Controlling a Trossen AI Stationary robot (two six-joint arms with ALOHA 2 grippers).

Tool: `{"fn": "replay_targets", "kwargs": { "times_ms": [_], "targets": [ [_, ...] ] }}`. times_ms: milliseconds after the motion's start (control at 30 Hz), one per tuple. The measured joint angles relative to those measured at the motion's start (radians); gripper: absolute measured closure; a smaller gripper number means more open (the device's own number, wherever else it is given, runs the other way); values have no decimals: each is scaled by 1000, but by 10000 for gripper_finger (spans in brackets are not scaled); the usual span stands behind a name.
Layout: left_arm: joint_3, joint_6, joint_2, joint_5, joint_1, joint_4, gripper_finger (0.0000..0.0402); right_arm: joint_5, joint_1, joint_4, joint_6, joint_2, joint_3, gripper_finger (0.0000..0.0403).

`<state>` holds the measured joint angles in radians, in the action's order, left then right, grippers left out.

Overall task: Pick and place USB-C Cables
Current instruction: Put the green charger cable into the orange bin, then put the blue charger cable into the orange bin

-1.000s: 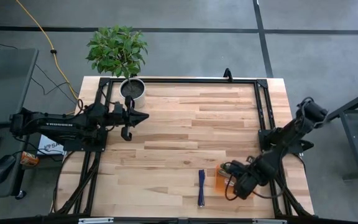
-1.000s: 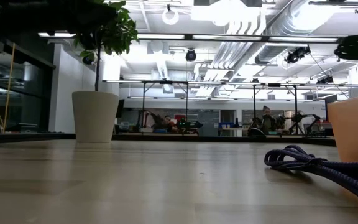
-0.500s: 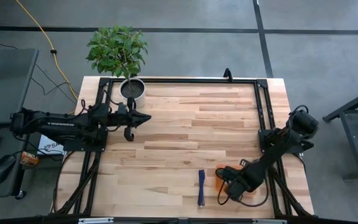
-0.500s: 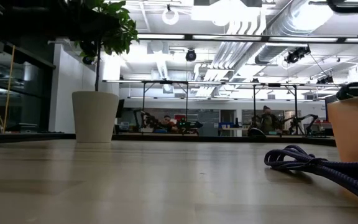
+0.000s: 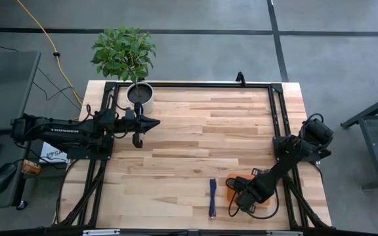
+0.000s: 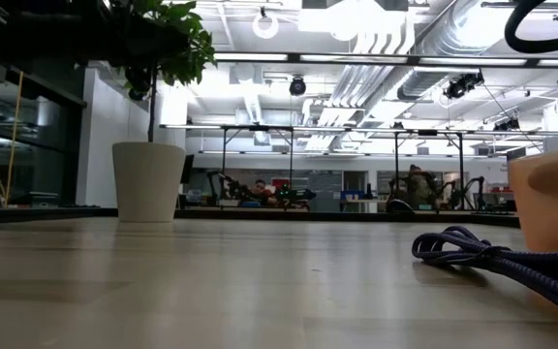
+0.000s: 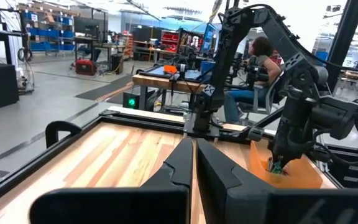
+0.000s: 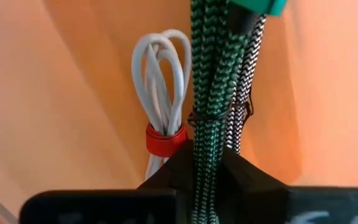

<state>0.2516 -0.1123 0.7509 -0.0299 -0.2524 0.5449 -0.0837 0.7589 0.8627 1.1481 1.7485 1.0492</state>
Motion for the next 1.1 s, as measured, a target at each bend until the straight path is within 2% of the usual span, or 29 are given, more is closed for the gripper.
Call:
{"fn": "replay_targets", "kwargs": {
  "times_ms": [400, 667, 800, 967, 1100],
  "targets": [
    [0, 0, 0, 0, 0, 0, 401, 1, -3, 7, -4, 0, 0, 322],
    [0, 0, 0, 0, 0, 0, 401, 1, -30, 21, -36, -1, 0, 214],
    [0, 0, 0, 0, 0, 0, 401, -46, -47, 21, -84, -1, 0, 168],
    [0, 0, 0, 0, 0, 0, 401, -86, -55, 64, -156, -3, 3, 154],
    [0, 0, 0, 0, 0, 0, 401, -16, -51, 190, -185, -34, 53, 153]
  ]
}}
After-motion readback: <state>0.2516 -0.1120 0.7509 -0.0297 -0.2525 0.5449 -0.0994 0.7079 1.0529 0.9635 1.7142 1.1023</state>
